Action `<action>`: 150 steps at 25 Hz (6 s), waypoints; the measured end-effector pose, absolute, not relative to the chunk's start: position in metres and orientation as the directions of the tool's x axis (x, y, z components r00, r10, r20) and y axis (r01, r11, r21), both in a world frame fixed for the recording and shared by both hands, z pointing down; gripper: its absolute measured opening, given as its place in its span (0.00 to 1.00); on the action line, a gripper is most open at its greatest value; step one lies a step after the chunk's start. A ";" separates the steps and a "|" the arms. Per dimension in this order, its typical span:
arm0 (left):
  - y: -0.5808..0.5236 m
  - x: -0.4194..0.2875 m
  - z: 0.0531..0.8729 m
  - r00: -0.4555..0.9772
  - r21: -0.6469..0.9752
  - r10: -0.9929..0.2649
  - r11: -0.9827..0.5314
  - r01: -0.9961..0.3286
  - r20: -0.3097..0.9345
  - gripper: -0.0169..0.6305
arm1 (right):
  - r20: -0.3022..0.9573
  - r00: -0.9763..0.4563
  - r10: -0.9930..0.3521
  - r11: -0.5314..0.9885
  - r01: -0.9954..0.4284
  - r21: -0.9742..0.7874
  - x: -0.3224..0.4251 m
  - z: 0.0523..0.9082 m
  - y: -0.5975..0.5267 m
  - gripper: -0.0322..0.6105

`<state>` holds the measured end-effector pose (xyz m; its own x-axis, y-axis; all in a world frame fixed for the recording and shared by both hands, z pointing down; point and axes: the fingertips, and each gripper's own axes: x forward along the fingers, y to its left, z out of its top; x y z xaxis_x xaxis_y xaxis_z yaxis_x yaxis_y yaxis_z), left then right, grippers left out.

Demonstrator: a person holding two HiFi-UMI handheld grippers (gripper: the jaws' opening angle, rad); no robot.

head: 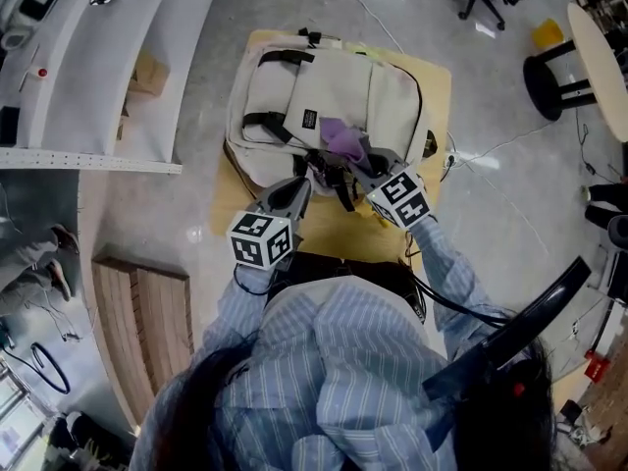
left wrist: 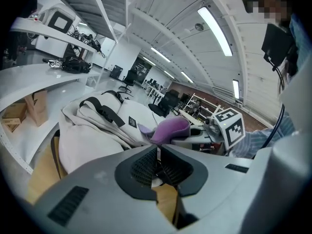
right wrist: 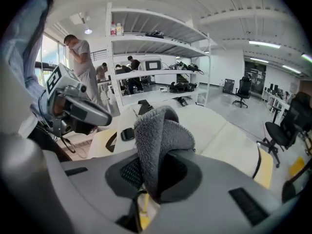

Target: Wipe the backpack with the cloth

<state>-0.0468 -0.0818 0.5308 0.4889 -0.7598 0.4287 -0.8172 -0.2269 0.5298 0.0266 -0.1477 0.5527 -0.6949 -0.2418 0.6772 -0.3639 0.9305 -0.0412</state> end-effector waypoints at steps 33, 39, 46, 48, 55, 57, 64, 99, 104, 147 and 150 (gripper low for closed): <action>-0.078 -0.017 0.530 0.565 0.532 -0.704 -0.308 -0.789 0.430 0.06 | 0.613 -0.429 -0.664 0.671 -0.704 0.234 0.098 0.499 -0.408 0.11; -0.074 -0.029 0.532 0.543 0.530 -0.719 -0.284 -0.799 0.434 0.06 | 0.668 -0.455 -0.589 0.724 -0.663 0.188 0.087 0.532 -0.366 0.11; -0.079 -0.030 0.533 0.544 0.529 -0.726 -0.291 -0.797 0.420 0.06 | 0.645 -0.555 -0.525 0.749 -0.662 0.040 0.085 0.544 -0.258 0.11; -0.080 -0.026 0.533 0.554 0.529 -0.721 -0.303 -0.792 0.416 0.06 | 0.650 -0.578 -0.493 0.765 -0.645 0.007 0.084 0.548 -0.223 0.11; -0.083 -0.008 0.534 0.592 0.535 -0.694 -0.343 -0.772 0.410 0.06 | 0.693 -0.615 -0.376 0.817 -0.573 -0.065 0.083 0.564 -0.123 0.11; -0.082 -0.001 0.534 0.606 0.536 -0.681 -0.357 -0.765 0.412 0.06 | 0.704 -0.611 -0.361 0.821 -0.566 -0.071 0.085 0.568 -0.107 0.11; -0.082 0.012 0.537 0.631 0.536 -0.653 -0.383 -0.752 0.419 0.06 | 0.727 -0.609 -0.317 0.837 -0.541 -0.088 0.090 0.577 -0.073 0.11; -0.074 -0.010 0.538 0.596 0.527 -0.676 -0.346 -0.776 0.434 0.06 | 0.686 -0.441 -0.578 0.729 -0.657 0.192 0.138 0.531 -0.311 0.11; -0.076 0.003 0.536 0.619 0.528 -0.661 -0.375 -0.762 0.424 0.06 | 0.705 -0.493 -0.510 0.757 -0.646 0.096 0.137 0.548 -0.234 0.11; -0.075 0.030 0.545 0.651 0.536 -0.612 -0.398 -0.744 0.449 0.06 | 0.660 -0.396 -0.639 0.628 -0.764 0.150 0.217 0.541 -0.301 0.11; -0.074 0.030 0.546 0.651 0.547 -0.616 -0.390 -0.741 0.444 0.06 | 0.682 -0.414 -0.602 0.655 -0.745 0.125 0.211 0.557 -0.267 0.11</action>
